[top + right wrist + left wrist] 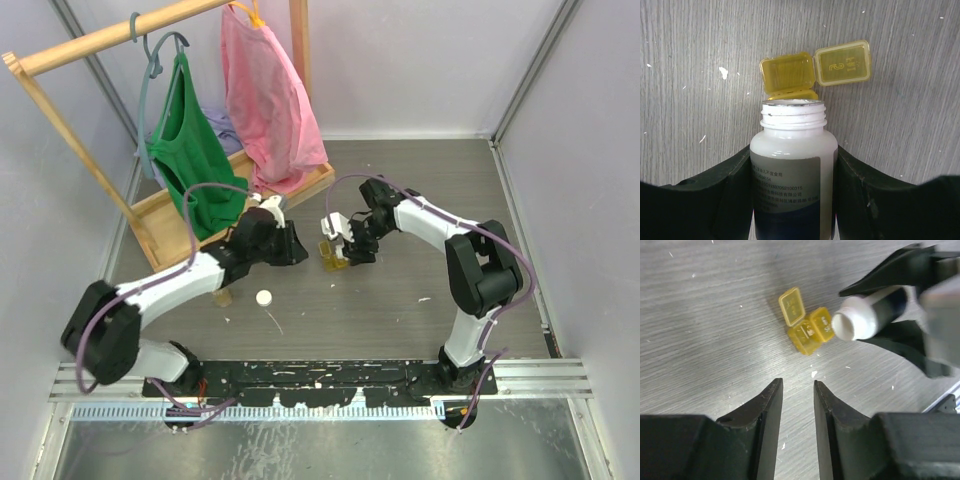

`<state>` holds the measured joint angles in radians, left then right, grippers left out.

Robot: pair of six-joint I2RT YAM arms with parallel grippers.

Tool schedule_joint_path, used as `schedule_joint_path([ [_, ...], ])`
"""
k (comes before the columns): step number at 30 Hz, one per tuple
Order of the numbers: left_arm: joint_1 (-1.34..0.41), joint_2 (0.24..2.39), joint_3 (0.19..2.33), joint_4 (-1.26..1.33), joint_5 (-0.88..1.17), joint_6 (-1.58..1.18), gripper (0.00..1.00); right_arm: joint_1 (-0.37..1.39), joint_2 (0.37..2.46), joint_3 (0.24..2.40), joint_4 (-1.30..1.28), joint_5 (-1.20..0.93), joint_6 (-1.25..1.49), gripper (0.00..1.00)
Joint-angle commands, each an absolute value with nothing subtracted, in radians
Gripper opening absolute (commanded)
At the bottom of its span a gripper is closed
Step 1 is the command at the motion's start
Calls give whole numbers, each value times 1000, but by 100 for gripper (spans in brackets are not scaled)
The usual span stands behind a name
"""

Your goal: Sort the pills into containers

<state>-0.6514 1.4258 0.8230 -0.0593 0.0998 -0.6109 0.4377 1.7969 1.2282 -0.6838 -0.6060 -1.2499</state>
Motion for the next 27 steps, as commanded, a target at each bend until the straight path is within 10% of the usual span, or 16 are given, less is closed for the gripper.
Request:
schedule_joint_path([
  [1,-644,1245,782,-109,38,-563,35,458,1811,1275,-707,-574,-1248,1],
  [13,-643,797,667,-319,-103,-499,81,497,1832,1295,-728,-515,-1254,1],
  [27,-643,626,632,-416,-126,-521,86,535,1842,1327,-761,-434,-1244,1],
])
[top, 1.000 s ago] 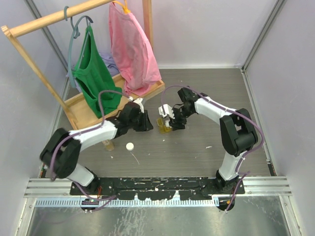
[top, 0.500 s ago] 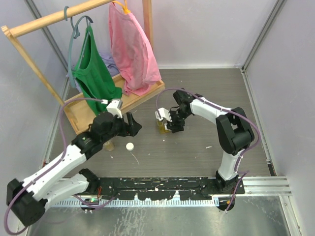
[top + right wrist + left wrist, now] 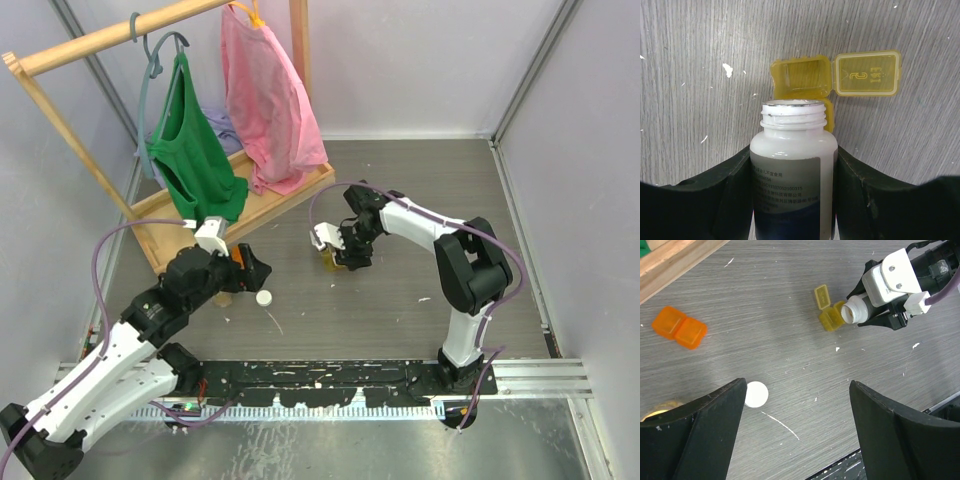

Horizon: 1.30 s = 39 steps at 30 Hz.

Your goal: Sort the pills into containers

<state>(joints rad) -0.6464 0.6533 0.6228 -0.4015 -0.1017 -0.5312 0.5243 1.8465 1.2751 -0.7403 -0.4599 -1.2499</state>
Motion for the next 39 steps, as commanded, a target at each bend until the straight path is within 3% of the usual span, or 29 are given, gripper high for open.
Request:
schedule_joint_path([
  [1,-643,623,632,-419,-128,-520,86,537,1842,1328,-764,-431,-1244,1],
  [39,-643,591,626,-450,-130,-506,87,648,1886,1415,-847,-193,-1186,1],
])
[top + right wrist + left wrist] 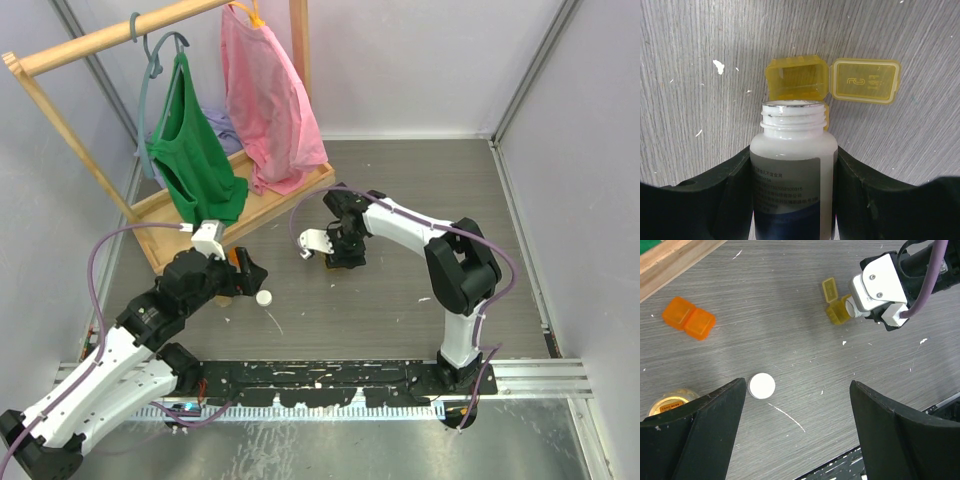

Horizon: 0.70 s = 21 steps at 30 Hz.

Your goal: Sort the pills into containers

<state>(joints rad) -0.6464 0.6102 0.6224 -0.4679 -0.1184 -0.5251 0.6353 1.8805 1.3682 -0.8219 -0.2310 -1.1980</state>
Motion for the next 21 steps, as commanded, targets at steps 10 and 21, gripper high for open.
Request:
schedule_joint_path([
  [10,-643,579,620,-453,-130,-509,87,663,1908,1445,-874,-152,-1177,1],
  [21,-643,574,617,-451,-127,-513,87,685,1931,1481,-912,-105,-1170,1],
])
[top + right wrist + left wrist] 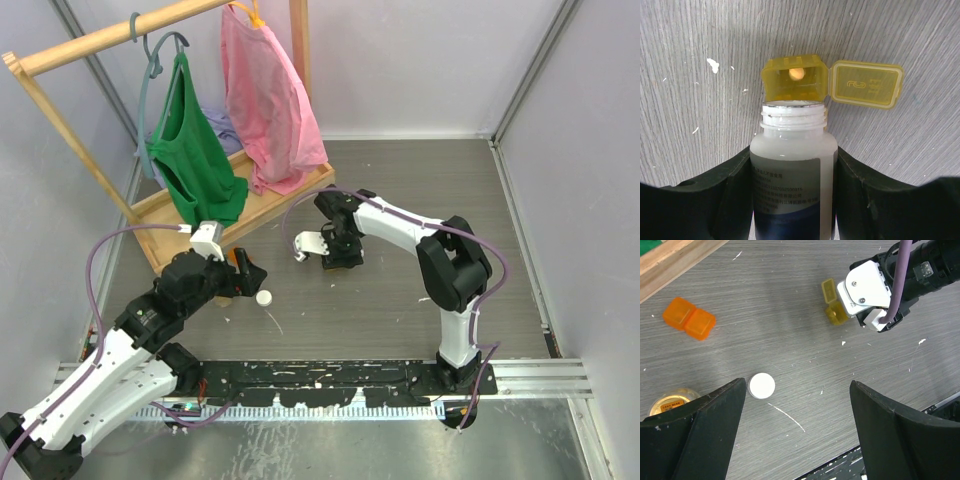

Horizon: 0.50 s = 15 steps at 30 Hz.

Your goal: Sort the pills into containers

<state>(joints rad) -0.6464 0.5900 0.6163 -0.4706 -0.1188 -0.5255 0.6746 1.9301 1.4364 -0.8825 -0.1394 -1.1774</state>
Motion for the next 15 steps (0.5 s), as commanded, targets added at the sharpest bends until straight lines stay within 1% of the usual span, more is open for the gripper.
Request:
schedule_joint_path([
  [1,-643,573,617,-451,-128,-512,87,686,1931,1483,-914,-102,-1170,1],
  [15,-643,568,616,-453,-126,-513,87,691,1940,1498,-931,-90,-1161,1],
])
